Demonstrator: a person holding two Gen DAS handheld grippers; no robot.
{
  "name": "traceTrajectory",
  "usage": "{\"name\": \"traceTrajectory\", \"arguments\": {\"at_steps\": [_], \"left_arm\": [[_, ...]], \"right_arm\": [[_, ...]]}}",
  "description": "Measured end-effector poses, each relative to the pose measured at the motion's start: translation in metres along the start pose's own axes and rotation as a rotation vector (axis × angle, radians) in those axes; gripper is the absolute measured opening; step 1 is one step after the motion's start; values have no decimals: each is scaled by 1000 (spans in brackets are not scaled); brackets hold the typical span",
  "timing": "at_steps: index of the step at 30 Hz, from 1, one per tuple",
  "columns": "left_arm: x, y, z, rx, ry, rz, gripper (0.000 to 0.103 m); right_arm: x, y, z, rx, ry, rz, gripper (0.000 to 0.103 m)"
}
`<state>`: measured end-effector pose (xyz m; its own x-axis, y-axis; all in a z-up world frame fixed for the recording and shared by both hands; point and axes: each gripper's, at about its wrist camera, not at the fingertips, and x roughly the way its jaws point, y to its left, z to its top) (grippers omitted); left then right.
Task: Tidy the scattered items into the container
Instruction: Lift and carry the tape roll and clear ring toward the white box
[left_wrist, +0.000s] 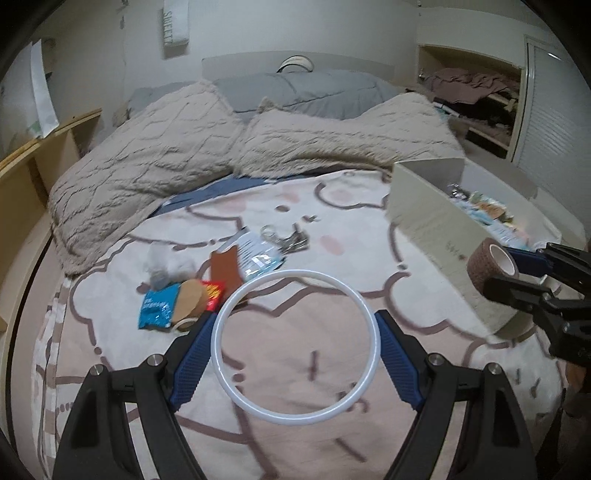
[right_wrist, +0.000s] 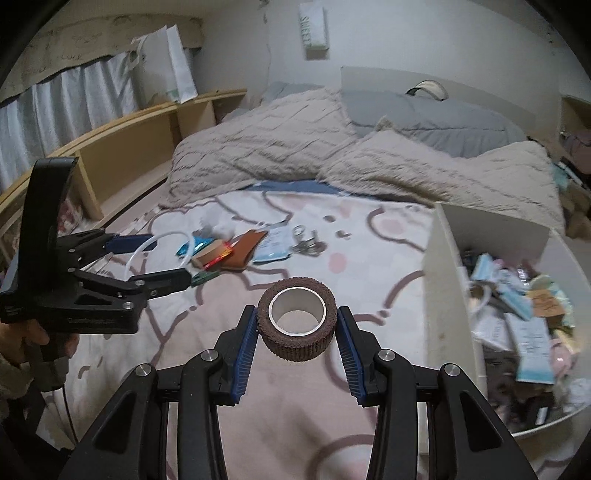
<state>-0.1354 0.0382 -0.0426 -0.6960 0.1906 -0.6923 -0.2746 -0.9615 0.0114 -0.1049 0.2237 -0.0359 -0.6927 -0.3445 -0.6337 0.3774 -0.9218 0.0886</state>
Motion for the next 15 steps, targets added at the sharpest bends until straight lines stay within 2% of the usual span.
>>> {"name": "traceTrajectory", "arguments": {"at_steps": [15], "left_arm": [[-17, -66, 40, 13, -54, -90, 84]], "right_arm": [[-59, -104, -6, 116, -66, -106, 43]]}}
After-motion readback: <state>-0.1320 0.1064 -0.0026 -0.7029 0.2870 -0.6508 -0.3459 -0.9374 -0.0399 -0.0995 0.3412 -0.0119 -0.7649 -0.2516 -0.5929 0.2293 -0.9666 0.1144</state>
